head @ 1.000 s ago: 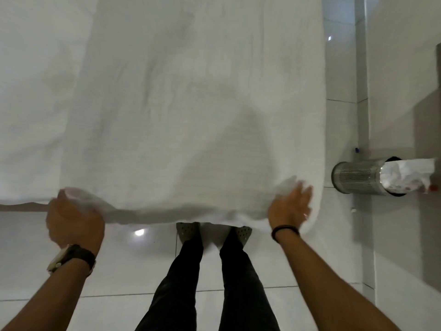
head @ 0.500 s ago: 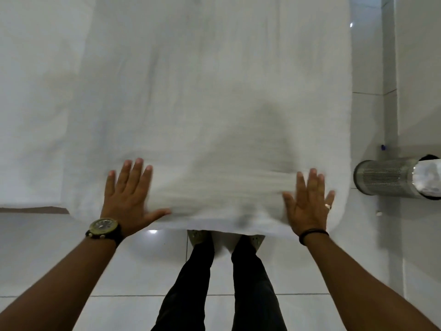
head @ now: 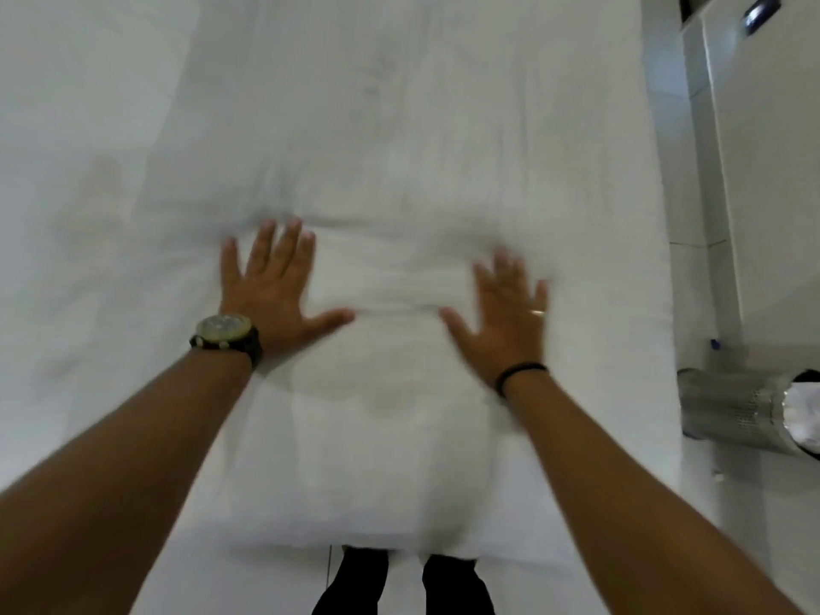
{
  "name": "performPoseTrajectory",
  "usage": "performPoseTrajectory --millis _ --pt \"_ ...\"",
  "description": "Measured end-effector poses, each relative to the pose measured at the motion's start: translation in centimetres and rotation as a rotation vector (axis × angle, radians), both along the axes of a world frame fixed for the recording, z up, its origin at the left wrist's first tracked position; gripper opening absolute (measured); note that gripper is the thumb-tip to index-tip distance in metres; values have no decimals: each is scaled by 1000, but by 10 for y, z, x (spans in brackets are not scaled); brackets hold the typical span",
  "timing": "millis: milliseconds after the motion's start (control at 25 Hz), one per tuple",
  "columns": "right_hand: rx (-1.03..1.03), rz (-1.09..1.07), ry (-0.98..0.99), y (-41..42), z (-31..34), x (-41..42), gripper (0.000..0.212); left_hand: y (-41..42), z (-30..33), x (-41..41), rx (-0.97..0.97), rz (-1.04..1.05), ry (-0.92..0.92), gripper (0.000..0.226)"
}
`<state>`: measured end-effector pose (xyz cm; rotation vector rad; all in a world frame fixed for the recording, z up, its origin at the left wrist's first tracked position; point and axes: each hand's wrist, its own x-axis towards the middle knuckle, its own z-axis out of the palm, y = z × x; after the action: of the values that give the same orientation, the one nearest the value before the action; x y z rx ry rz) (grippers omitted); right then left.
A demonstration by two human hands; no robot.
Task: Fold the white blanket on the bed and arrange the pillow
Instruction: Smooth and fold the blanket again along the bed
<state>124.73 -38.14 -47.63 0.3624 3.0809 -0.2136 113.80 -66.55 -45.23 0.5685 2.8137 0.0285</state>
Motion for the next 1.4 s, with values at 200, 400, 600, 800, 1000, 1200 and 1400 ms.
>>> performPoseTrajectory --millis 200,400,600,800,1000,1200,1400 --pt "10 -321 -90 75 -2 -14 102 18 -4 -87 -40 129 20 135" --pt "-110 -467 24 50 14 -59 104 42 0 -131 16 73 77 136" --pt "-166 195 -45 -62 27 -231 67 43 -25 -148 59 135 120 122" --pt "101 -30 -133 91 5 -263 92 42 -29 -155 18 127 81 121" --pt "-43 -503 -177 159 24 -264 101 42 -37 -158 5 138 42 123" --pt "-171 164 55 -43 21 -329 74 46 -42 -163 12 148 -1 124" --pt "-48 334 -100 -16 -1 -380 77 43 -46 -161 8 134 18 124"
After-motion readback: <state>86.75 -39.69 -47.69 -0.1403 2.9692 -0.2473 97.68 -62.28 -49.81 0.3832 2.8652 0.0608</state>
